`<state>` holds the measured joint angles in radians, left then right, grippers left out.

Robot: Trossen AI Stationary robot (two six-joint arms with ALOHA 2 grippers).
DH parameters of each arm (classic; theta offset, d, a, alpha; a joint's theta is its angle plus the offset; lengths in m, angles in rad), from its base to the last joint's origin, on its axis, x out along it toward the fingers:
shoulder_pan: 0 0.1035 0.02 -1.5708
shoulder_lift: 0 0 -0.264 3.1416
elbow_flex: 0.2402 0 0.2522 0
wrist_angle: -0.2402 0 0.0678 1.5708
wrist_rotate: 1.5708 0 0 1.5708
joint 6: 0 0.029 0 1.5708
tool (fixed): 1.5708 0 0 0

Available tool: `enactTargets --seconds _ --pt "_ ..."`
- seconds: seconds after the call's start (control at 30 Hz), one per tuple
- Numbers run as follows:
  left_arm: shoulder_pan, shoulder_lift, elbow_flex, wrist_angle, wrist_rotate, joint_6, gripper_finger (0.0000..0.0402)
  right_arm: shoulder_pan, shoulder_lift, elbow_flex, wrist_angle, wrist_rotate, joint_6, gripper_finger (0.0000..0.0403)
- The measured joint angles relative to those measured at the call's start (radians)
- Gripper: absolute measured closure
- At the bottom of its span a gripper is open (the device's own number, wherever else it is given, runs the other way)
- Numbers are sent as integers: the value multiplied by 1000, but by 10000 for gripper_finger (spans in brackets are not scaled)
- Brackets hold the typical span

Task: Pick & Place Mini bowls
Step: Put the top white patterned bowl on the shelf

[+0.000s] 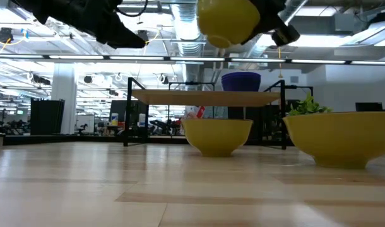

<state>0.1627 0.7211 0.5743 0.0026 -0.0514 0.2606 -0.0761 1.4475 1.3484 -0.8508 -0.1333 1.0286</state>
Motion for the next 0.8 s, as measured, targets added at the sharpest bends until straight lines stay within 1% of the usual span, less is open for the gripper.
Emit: enactTargets --seconds 0.13,0.33,0.5,0.63,0.8 --pt "0 0 0 7 0 54 289 6 88 147 -80 0 -40 402" --pt "0 0 0 15 0 63 289 3 214 371 -159 1 -98 402" --pt "0 -1 0 26 0 164 289 -9 315 546 -288 19 -130 402" --pt "0 -5 0 28 0 212 289 -25 377 658 -348 57 -149 402" --pt "0 -8 0 27 -1 232 289 -62 437 761 -361 84 -194 400"
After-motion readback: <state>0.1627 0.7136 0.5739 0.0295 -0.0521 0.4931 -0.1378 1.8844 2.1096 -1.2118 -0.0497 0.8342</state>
